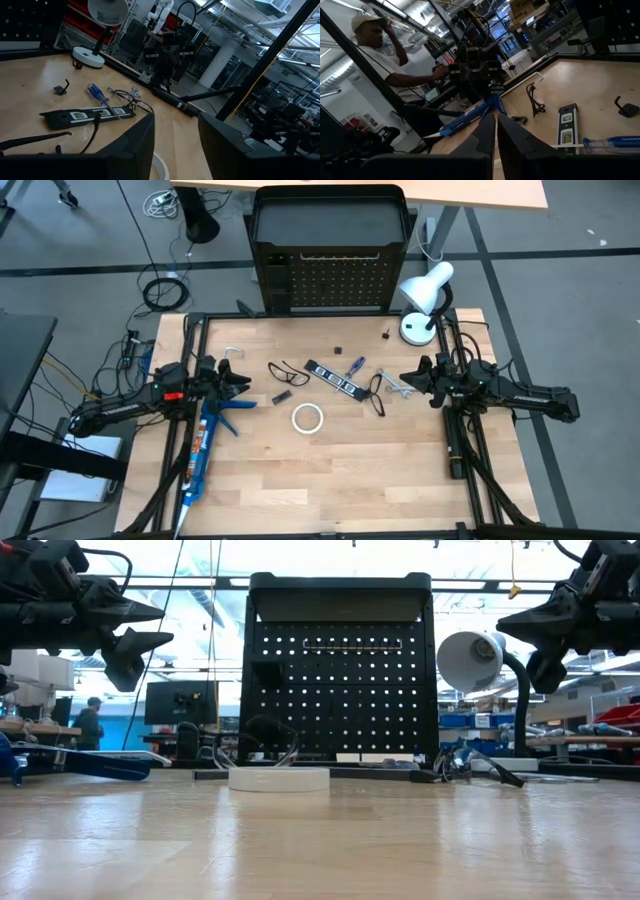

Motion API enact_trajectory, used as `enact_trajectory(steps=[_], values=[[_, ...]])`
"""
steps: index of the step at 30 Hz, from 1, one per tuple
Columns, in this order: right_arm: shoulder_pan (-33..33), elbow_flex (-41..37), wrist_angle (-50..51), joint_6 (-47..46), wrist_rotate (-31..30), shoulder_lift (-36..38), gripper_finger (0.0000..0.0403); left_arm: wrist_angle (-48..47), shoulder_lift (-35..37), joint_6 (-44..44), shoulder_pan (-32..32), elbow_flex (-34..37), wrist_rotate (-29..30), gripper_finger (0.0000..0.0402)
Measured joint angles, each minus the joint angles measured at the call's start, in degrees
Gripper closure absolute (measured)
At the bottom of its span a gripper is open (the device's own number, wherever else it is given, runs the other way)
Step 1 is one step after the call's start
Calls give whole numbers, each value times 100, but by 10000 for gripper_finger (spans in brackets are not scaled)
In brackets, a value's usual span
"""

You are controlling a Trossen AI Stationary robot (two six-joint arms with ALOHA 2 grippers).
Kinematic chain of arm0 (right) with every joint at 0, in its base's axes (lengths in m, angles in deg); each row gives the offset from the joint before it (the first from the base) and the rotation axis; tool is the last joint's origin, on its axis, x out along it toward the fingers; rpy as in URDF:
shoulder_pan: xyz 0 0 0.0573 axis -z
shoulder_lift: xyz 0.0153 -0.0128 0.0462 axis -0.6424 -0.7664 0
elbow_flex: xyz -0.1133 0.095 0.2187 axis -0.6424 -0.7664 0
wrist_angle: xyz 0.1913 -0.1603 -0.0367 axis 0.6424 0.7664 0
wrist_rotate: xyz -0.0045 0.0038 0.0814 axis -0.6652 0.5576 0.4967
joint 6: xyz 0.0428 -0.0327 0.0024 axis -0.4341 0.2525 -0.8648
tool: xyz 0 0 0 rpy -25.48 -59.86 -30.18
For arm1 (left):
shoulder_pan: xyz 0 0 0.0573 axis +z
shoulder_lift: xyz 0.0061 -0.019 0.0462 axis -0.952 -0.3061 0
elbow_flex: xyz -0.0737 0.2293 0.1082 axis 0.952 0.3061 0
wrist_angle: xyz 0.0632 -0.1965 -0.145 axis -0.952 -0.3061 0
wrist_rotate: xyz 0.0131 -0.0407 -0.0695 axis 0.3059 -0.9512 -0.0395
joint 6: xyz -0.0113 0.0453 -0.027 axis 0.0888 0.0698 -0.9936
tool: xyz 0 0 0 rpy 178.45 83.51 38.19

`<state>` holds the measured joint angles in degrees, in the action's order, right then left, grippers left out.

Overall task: Hang tools onto peg board
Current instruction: Return to Home Position

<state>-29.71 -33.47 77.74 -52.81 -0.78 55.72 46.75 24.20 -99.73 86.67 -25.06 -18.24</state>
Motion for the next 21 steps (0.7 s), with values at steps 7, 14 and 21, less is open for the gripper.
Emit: enact_trajectory(steps=[7,14,21], values=[[1,0,-1,0,0,0,380,0,0,-2,0,0,0,245],[0,0,0,0,0,0,377,0,0,-2,0,0,1,245],[2,0,0,0,0,2,379,0,0,0,0,0,0,245]])
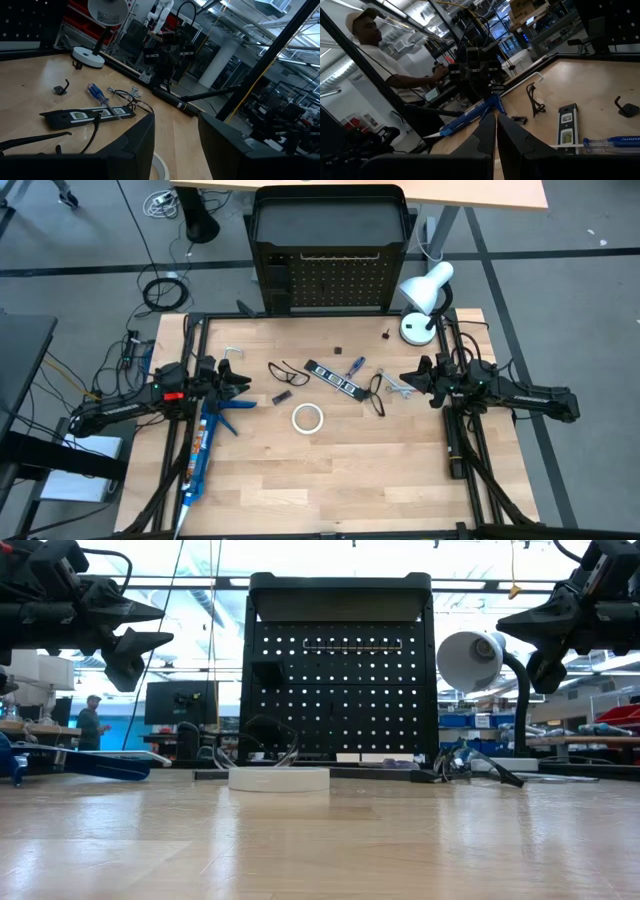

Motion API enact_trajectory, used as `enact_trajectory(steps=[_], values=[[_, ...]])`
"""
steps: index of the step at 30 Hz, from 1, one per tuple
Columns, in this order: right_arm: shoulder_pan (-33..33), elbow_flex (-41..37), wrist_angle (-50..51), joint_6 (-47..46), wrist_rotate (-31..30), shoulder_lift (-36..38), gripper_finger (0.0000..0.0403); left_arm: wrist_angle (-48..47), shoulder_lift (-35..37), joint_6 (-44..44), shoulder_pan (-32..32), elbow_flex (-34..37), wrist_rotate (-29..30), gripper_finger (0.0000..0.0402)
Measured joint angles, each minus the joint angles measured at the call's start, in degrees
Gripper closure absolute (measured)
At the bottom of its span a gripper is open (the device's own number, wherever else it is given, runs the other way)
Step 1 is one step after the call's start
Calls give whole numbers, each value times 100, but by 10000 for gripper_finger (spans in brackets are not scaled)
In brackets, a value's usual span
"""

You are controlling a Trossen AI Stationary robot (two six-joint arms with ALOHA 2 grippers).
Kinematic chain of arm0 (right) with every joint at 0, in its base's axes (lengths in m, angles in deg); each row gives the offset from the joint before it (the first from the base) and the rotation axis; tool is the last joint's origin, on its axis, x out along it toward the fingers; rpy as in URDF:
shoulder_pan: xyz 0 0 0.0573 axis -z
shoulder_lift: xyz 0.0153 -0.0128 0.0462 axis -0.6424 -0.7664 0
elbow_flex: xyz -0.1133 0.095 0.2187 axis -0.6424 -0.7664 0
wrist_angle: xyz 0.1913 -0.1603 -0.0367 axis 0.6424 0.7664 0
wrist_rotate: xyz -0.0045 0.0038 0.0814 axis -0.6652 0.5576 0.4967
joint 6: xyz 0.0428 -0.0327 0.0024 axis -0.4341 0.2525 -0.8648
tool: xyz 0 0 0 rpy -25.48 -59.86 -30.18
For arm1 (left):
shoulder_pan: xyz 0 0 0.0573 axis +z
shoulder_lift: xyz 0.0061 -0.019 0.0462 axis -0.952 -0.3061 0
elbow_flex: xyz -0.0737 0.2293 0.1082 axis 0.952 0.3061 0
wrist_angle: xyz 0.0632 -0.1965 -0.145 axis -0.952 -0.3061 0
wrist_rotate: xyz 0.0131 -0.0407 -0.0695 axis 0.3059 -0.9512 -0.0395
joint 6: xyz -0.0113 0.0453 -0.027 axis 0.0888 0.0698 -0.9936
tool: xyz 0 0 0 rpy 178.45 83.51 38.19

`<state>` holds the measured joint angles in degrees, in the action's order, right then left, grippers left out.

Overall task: Hang tools onto peg board
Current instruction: Return to Home Position

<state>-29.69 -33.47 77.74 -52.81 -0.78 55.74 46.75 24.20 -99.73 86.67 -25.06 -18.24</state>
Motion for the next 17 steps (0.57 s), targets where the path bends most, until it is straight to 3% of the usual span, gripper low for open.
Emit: enact_trajectory(steps=[17], values=[[-2,0,0,0,0,-2,377,0,0,-1,0,1,1,245]])
